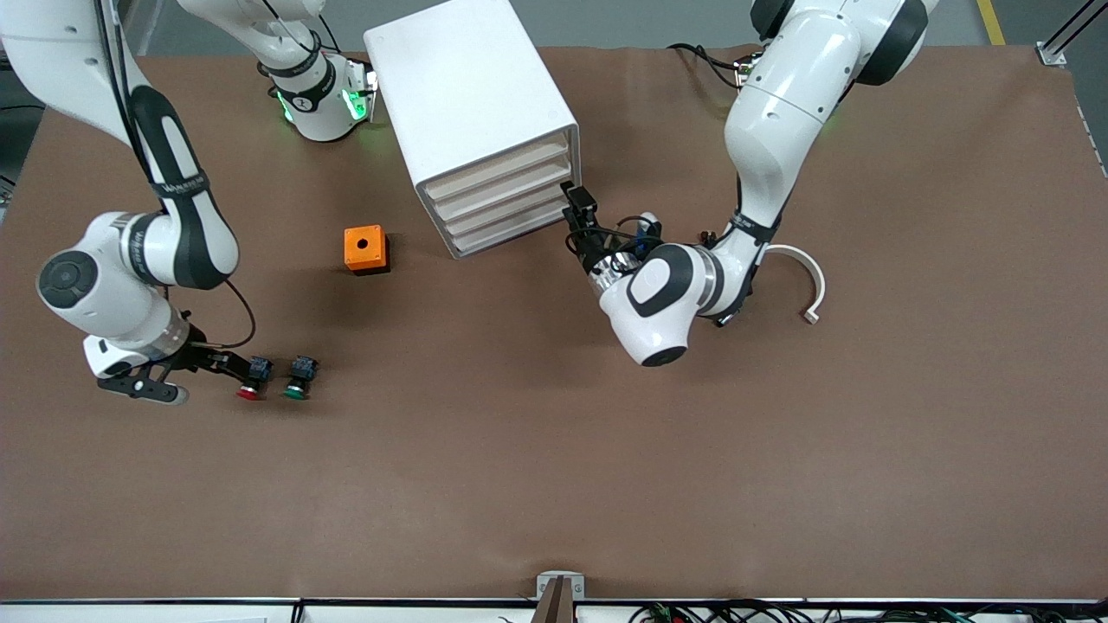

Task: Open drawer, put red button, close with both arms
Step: 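Grasp the drawer handle with the left gripper while the right gripper reaches the red button, then close the right gripper on the red mushroom button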

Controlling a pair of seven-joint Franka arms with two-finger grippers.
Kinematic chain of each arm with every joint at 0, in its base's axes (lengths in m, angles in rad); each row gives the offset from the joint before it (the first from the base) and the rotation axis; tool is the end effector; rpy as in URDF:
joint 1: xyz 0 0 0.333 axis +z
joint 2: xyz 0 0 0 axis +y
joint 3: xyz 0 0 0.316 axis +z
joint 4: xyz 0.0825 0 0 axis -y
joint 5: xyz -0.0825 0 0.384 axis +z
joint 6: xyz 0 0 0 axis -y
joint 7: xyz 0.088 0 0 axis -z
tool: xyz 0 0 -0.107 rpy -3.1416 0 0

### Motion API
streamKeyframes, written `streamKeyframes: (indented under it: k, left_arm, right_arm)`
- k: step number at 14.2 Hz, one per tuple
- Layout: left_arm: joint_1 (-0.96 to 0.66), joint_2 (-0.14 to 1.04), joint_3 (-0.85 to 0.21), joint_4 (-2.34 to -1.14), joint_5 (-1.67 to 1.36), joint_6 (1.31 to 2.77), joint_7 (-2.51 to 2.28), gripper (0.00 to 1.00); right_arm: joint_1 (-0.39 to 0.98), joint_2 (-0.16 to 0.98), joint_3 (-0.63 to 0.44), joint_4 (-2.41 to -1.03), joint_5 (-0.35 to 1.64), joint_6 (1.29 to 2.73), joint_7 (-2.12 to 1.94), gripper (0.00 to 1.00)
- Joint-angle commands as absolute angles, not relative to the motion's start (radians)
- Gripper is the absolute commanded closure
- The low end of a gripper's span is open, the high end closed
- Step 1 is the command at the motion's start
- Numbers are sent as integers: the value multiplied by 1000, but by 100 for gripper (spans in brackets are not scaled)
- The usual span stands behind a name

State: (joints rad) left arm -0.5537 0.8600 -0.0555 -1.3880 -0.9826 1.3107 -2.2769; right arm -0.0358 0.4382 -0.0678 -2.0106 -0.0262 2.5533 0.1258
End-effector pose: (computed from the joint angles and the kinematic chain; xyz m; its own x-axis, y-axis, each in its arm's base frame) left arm 0.4751 -0.4504 0.2148 -0.3763 0.9250 -0.0524 0.2262 0.0368 -0.9734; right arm 0.6132 -0.0620 0.2447 0.9745 -0.1962 0.1092 -0.2007 -0.9791 0.0320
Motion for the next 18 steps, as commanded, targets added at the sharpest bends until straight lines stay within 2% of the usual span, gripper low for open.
streamKeyframes:
  k: [1, 4, 9, 12, 15, 17, 18]
  left_arm:
    - [-586, 884, -48, -1368, -1005, 1295, -2296, 35]
    - [-610, 888, -48, -1370, -1006, 1296, -2296, 35]
    - [-653, 905, -48, -1371, -1009, 1295, -2296, 35]
    - [-678, 913, -48, -1371, -1029, 1295, -2293, 47]
    - [-689, 922, -48, -1371, -1051, 1295, -2290, 63]
    - [-690, 930, -48, -1371, -1051, 1295, -2287, 65]
    - [-690, 934, -48, -1371, -1051, 1295, -2289, 72]
  right_arm:
    - [-38, 465, -63, -2042, -23, 2630, 143, 0]
    - [-32, 471, -61, -2069, 50, 2657, 156, 0]
    - [-28, 488, -60, -2079, 61, 2660, 158, 0]
    - [-14, 495, -60, -2083, 61, 2660, 190, 0]
    - [-8, 497, -61, -2097, 61, 2660, 189, 0]
    - [-8, 497, -60, -2102, 61, 2660, 189, 0]
    - [-8, 497, -61, -2102, 61, 2660, 187, 0]
